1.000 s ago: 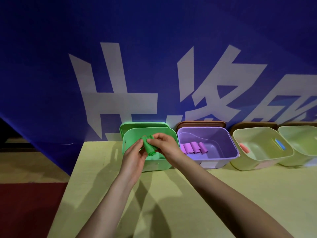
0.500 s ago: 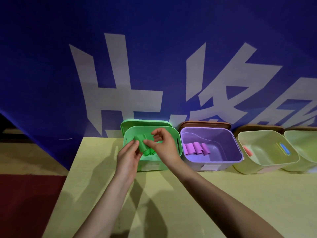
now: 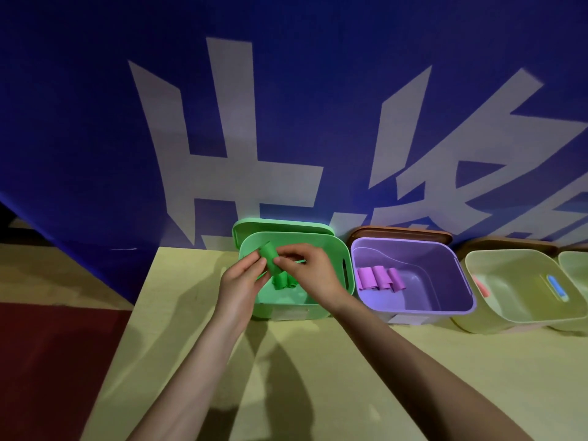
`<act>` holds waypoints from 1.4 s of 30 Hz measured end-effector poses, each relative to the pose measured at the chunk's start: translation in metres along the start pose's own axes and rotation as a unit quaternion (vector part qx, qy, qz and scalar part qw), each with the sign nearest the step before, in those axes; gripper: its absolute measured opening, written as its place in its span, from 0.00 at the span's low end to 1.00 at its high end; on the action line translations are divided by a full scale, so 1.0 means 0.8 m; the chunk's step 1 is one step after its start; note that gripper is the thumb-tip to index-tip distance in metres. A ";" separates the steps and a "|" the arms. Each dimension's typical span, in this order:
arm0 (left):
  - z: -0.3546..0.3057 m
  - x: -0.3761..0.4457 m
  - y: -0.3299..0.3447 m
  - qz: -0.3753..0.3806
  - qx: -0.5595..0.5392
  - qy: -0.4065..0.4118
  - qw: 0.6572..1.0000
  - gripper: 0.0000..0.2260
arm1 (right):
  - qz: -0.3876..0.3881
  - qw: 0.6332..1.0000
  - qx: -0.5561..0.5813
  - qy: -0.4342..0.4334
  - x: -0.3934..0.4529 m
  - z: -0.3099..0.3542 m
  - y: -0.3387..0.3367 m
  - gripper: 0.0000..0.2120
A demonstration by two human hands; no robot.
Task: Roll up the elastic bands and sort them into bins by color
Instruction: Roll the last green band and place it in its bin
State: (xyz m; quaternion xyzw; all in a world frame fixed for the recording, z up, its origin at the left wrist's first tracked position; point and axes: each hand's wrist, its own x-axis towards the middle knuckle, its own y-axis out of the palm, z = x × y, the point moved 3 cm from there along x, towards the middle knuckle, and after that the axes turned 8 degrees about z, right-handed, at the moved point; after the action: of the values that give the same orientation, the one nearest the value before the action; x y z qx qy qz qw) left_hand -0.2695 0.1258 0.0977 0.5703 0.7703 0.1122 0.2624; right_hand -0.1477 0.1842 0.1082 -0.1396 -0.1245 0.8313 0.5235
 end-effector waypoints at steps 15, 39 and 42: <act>0.001 0.064 -0.080 -0.121 0.414 0.093 0.897 0.12 | 0.054 0.940 -0.145 0.303 0.109 -0.106 0.031 0.13; 0.045 0.059 -0.109 -0.124 0.362 0.038 0.923 0.12 | 0.162 0.865 -0.435 0.190 0.139 -0.136 0.073 0.07; 0.045 0.055 -0.108 -0.120 0.365 0.035 0.922 0.12 | 0.162 0.878 -0.411 0.185 0.136 -0.143 0.061 0.07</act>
State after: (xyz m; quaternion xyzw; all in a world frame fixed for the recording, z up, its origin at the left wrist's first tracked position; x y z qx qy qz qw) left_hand -0.3307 0.1341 0.0149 0.5253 0.8293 -0.1896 0.0203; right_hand -0.1920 0.2693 -0.0265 -0.5116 -0.3310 0.7376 0.2909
